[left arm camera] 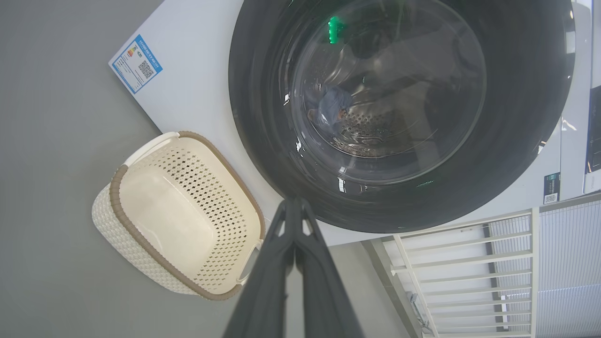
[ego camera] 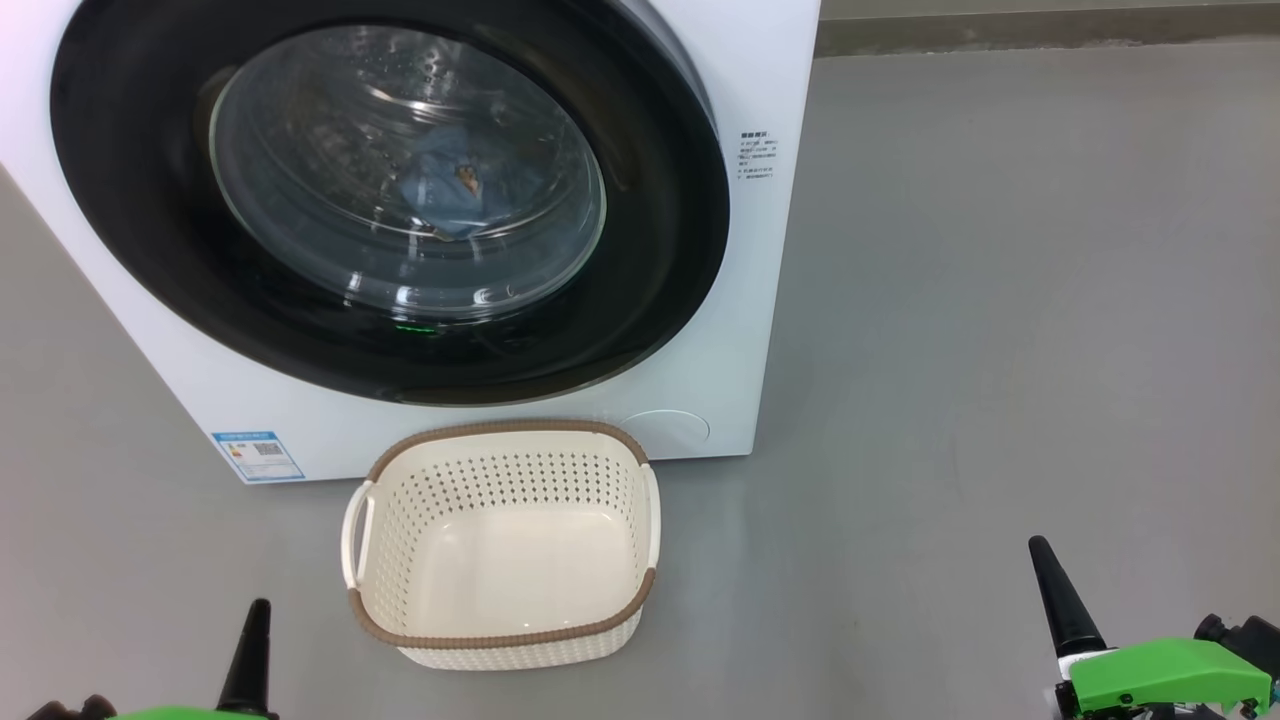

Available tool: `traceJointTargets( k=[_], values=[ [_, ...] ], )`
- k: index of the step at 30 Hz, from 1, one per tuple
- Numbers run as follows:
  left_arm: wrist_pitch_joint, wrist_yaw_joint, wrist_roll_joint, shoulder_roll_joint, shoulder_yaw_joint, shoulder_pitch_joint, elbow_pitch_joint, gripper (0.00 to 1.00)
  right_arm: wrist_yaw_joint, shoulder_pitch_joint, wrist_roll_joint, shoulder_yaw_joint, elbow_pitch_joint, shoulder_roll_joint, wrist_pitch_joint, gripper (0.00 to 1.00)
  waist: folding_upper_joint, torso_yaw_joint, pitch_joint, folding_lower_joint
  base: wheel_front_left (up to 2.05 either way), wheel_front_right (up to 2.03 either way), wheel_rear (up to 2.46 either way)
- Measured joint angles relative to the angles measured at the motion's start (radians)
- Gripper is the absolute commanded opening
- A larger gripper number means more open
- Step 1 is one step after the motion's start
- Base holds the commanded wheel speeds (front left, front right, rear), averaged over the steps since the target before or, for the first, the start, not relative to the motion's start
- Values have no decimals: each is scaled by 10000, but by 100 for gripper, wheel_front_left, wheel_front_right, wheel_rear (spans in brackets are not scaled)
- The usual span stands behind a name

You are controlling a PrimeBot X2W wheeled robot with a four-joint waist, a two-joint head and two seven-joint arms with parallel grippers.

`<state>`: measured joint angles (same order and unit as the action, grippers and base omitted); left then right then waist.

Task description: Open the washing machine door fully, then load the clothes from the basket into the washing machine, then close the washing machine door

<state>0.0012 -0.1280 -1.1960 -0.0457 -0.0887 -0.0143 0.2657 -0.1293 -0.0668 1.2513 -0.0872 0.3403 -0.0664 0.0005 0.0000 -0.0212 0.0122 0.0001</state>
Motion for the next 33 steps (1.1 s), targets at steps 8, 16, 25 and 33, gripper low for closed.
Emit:
traceJointTargets(
  k=[8, 16, 25, 33],
  values=[
    [190, 2, -872, 17, 4, -134, 2, 0, 0, -11, 704, -136, -111, 35, 236, 0, 0, 45, -26, 0, 0, 0, 0],
    [445, 2, -1662, 46, 8, -216, 12, 0, 0, -22, 1398, -221, -242, 58, 437, 0, 0, 91, -52, 0, 0, 0, 0],
    [711, 2, -2765, 61, 13, -360, 17, 0, 0, -40, 2368, -313, -391, 119, 732, 0, 0, 147, -84, 0, 0, 0, 0],
    [934, 2, -3473, 79, 19, -513, 29, 0, 0, -42, 3022, -422, -493, 157, 953, 0, 0, 186, -107, 0, 0, 0, 0]
  ],
)
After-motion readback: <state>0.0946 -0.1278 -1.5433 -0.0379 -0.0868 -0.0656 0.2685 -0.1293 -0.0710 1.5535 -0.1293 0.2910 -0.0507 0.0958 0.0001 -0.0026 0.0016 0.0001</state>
